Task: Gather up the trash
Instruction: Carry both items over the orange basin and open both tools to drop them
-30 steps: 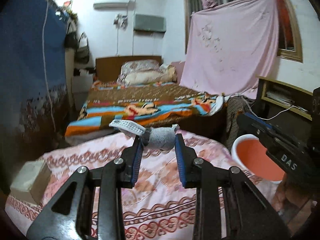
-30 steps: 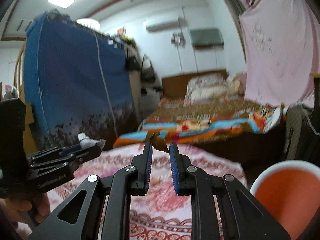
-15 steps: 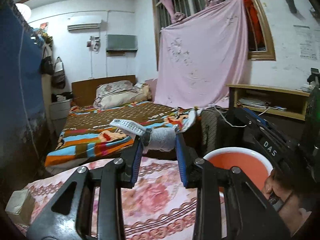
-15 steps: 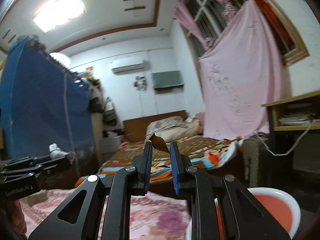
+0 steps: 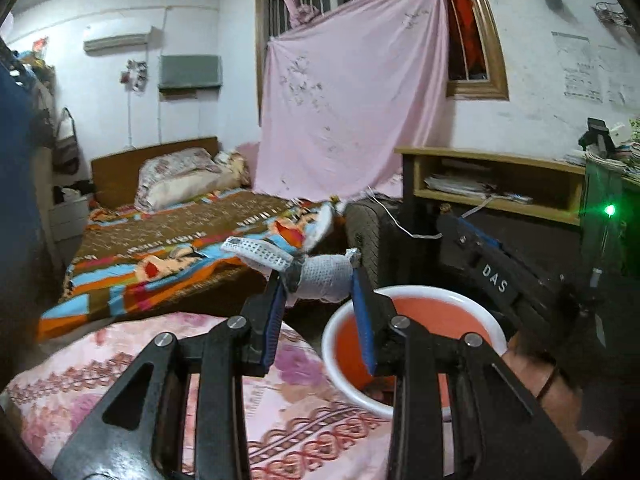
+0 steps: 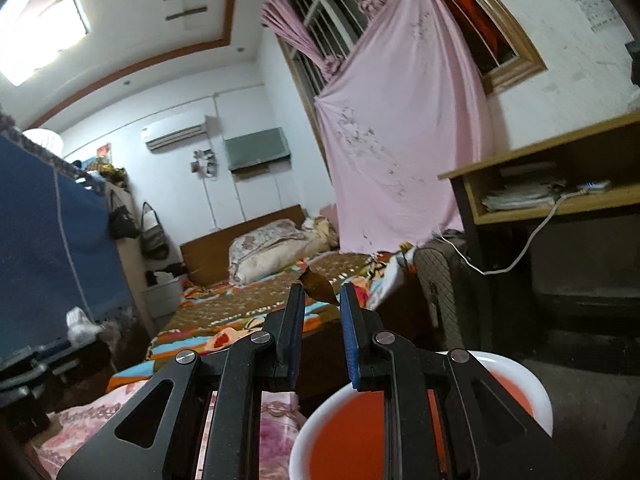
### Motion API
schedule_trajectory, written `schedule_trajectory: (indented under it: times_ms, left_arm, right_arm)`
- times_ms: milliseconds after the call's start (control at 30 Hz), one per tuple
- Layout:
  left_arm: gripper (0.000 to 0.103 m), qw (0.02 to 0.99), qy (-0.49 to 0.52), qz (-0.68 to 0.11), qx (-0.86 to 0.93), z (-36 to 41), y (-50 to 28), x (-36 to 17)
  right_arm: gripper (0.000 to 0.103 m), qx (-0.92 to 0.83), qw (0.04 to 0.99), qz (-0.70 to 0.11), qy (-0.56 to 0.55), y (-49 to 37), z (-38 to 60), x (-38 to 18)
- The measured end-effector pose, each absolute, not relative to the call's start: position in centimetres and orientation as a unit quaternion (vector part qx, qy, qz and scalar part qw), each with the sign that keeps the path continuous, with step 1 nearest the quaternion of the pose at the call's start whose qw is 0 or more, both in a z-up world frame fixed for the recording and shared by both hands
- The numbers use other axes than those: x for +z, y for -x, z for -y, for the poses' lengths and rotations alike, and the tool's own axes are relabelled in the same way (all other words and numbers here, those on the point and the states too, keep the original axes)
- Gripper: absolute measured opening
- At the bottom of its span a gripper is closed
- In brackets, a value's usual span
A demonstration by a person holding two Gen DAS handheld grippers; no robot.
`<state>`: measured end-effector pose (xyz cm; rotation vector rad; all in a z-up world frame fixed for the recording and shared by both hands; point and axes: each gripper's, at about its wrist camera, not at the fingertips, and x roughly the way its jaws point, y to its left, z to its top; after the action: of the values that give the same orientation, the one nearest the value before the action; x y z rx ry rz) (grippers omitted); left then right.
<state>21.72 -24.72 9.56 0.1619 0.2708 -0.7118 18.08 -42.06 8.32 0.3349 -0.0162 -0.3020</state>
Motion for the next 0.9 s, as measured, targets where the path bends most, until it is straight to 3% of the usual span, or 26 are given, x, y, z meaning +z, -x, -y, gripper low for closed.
schedule_trajectory:
  times_ms: [900]
  left_arm:
    - [0.019,0.888,-0.091,-0.246,-0.377,30.3,-24.2,7.5]
  right_arm:
    - [0.017,-0.198,0.946,-0.069,-0.248,-18.0,45.8,5.9]
